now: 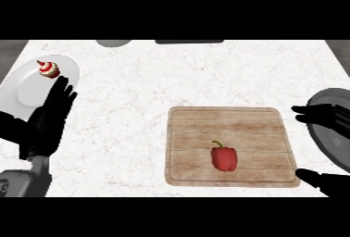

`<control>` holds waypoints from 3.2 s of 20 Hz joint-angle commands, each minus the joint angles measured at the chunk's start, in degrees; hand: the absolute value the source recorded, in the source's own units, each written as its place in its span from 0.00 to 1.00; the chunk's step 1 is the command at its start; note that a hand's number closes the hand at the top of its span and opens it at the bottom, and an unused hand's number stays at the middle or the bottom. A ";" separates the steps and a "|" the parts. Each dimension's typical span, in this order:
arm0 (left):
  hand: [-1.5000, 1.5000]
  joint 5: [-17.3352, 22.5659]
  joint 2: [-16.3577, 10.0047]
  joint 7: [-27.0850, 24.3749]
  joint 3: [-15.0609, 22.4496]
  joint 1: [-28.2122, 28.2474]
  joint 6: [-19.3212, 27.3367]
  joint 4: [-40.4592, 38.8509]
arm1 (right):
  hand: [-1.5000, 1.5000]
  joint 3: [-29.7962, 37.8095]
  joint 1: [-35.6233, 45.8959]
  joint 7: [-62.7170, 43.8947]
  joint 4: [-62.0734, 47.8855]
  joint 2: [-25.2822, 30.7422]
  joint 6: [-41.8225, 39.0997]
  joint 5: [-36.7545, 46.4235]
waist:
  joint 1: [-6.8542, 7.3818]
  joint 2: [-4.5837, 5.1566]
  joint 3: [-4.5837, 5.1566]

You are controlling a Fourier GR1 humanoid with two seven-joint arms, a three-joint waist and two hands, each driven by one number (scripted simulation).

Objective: Pick the bell pepper from the cutting board and place it in the pan

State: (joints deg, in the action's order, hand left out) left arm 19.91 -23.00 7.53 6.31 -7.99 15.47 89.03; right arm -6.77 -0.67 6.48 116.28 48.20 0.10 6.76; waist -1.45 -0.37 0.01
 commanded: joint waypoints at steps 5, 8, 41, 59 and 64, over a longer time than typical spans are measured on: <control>0.50 0.05 1.08 2.03 -0.30 -2.71 -1.63 -0.59 | 0.00 -5.47 10.72 -21.07 12.37 4.30 -8.29 5.99 | 2.09 0.43 0.15; 0.50 -1.07 2.31 -0.12 0.72 -1.78 -1.75 -1.93 | 0.00 -9.87 15.08 -24.26 9.14 6.75 -13.06 11.01 | 2.95 0.65 0.21; 0.50 -3.94 3.71 6.56 -2.60 -1.66 -2.60 4.60 | 0.00 -42.56 34.11 -62.73 -0.77 -23.87 -49.43 26.06 | 1.88 0.28 0.01; 0.50 -8.23 7.50 5.48 -3.37 -1.38 -4.21 2.12 | 0.00 -38.25 28.85 -54.51 -11.63 -29.66 -51.93 40.62 | 1.53 0.35 -0.01; 0.50 -6.38 5.79 4.61 -7.82 -1.21 -7.42 1.35 | 0.00 -40.74 23.99 -48.88 -13.36 -27.61 -46.61 46.34 | 1.48 0.36 -0.02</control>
State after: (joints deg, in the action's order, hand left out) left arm 12.88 -16.28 11.56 0.93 -8.22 9.67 91.14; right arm -45.99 27.57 -45.29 102.69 19.08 -50.47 49.36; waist 0.18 0.00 0.00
